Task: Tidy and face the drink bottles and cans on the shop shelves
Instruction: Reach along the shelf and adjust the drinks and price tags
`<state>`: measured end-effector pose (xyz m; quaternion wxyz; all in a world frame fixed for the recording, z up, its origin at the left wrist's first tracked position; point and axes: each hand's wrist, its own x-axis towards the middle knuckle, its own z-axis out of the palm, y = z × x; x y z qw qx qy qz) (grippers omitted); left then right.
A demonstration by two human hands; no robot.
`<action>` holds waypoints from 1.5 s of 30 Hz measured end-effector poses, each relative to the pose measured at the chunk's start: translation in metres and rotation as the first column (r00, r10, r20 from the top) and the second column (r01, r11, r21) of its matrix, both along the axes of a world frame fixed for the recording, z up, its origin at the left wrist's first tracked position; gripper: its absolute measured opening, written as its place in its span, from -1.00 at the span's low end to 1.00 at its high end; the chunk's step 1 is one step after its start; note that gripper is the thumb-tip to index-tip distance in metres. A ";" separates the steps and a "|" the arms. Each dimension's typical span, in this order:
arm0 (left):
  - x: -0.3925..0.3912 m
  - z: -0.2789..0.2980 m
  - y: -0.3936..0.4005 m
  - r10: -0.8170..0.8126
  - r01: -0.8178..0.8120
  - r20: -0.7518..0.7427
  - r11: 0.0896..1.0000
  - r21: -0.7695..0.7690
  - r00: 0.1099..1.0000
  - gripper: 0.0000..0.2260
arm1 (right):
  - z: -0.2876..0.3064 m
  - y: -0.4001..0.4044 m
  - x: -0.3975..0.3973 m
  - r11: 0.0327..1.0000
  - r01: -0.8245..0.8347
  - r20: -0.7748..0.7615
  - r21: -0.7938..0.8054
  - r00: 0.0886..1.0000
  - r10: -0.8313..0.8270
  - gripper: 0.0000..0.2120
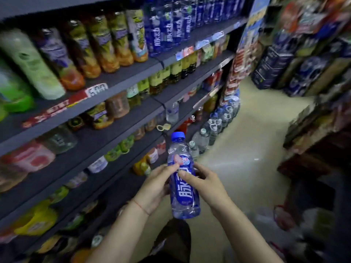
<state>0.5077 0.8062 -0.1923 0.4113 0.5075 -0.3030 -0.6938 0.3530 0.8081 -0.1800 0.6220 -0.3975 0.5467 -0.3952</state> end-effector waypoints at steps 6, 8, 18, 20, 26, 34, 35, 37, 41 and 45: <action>-0.044 0.023 -0.150 -0.006 0.005 -0.027 0.999 -0.035 1.000 -0.57 | 0.027 -0.139 -0.046 0.993 -0.040 -0.062 -0.112 0.998 0.033 -0.62; -0.059 0.037 -0.193 0.009 -0.012 -0.045 0.998 -0.064 0.999 -0.58 | 0.038 -0.184 -0.062 0.987 -0.047 -0.056 -0.152 0.998 0.039 -0.66; -0.157 0.075 -0.378 0.277 -0.265 0.009 0.927 -0.264 0.961 -0.62 | 0.046 -0.402 -0.153 0.915 -0.289 -0.067 -0.283 0.957 0.281 -0.50; -0.183 0.075 -0.409 0.360 -0.336 0.018 0.886 -0.320 0.933 -0.63 | 0.048 -0.444 -0.176 0.863 -0.385 -0.151 -0.327 0.923 0.354 -0.51; -0.263 0.089 -0.484 0.544 -0.419 0.139 0.764 -0.491 0.828 -0.61 | 0.059 -0.545 -0.241 0.697 -0.572 -0.456 -0.432 0.805 0.379 -0.43; -0.271 0.112 -0.552 0.657 -0.388 0.286 0.682 -0.620 0.697 -0.48 | 0.074 -0.645 -0.240 0.600 -0.603 -0.390 -0.526 0.798 0.460 -0.45; -0.265 0.115 -0.561 0.671 -0.399 0.267 0.663 -0.634 0.692 -0.56 | 0.079 -0.656 -0.234 0.598 -0.579 -0.371 -0.554 0.815 0.446 -0.44; -0.244 0.119 -0.580 0.718 -0.400 0.348 0.649 -0.647 0.603 -0.62 | 0.087 -0.681 -0.219 0.604 -0.537 -0.329 -0.588 0.842 0.428 -0.46; -0.187 0.090 -0.616 0.596 -0.311 0.787 0.727 -0.613 -0.160 -0.43 | 0.102 -0.736 -0.186 0.616 -0.508 -0.315 -0.602 0.860 0.402 -0.34; -0.170 0.068 -0.646 0.418 -0.257 0.828 0.812 -0.525 -0.373 -0.35 | 0.106 -0.784 -0.141 0.639 -0.534 -0.429 -0.554 0.841 0.331 -0.37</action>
